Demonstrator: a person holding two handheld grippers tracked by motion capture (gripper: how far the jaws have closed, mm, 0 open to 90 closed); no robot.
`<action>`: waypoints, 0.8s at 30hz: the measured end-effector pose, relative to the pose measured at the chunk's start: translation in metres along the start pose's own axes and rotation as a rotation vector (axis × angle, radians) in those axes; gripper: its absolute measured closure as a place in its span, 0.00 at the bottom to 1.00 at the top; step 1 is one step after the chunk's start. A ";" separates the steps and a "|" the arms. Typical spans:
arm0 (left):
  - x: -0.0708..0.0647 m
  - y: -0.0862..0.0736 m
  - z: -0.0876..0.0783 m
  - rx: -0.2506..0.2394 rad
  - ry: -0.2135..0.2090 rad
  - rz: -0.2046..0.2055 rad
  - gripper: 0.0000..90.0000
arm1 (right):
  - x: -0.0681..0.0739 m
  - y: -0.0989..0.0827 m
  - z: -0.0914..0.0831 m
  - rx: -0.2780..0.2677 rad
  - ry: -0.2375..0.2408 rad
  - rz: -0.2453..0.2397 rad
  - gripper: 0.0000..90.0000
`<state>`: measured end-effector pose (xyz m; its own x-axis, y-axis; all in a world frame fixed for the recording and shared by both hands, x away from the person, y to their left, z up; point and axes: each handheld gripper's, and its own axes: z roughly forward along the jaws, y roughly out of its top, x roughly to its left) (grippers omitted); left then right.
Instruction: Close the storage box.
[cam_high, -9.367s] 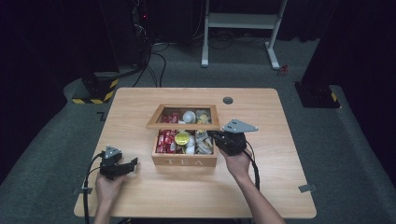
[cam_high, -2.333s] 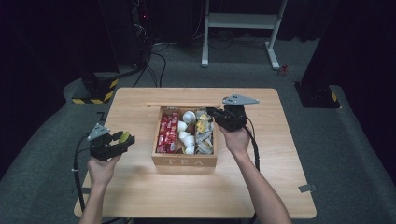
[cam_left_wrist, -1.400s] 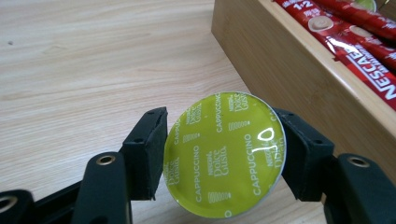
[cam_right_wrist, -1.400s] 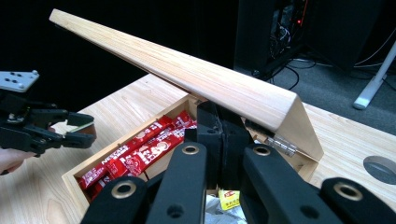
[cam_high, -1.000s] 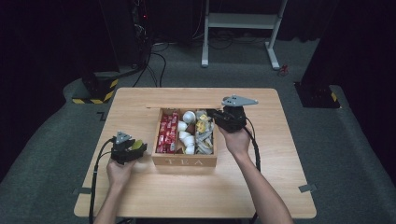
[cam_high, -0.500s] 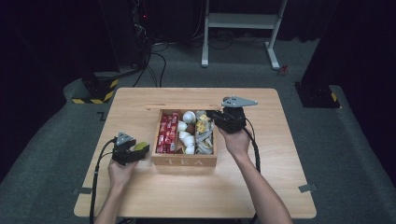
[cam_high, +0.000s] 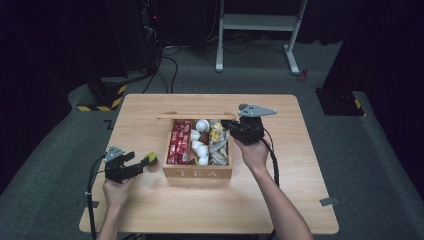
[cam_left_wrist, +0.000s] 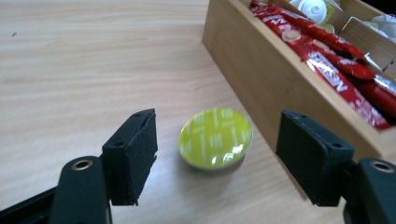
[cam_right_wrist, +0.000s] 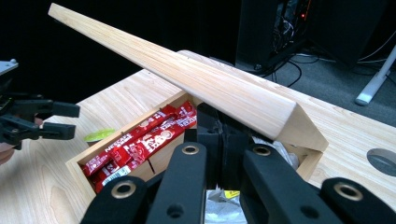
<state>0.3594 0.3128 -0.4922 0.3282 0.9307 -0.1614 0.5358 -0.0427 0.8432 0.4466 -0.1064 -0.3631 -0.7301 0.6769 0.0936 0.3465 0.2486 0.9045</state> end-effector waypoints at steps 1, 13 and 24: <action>0.001 -0.003 -0.001 0.006 0.006 -0.001 0.33 | 0.000 -0.001 -0.002 -0.002 0.001 0.006 0.99; 0.007 -0.036 -0.011 0.081 0.055 0.011 0.33 | 0.003 -0.011 -0.008 0.007 0.017 0.011 0.99; 0.008 -0.042 -0.001 0.145 0.097 0.029 0.32 | 0.008 -0.021 -0.014 0.018 0.026 0.015 0.99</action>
<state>0.3384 0.3223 -0.5287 0.2726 0.9586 -0.0823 0.6363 -0.1155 0.7628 0.4250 -0.1166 -0.3757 -0.7398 0.6624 0.1183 0.3679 0.2509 0.8954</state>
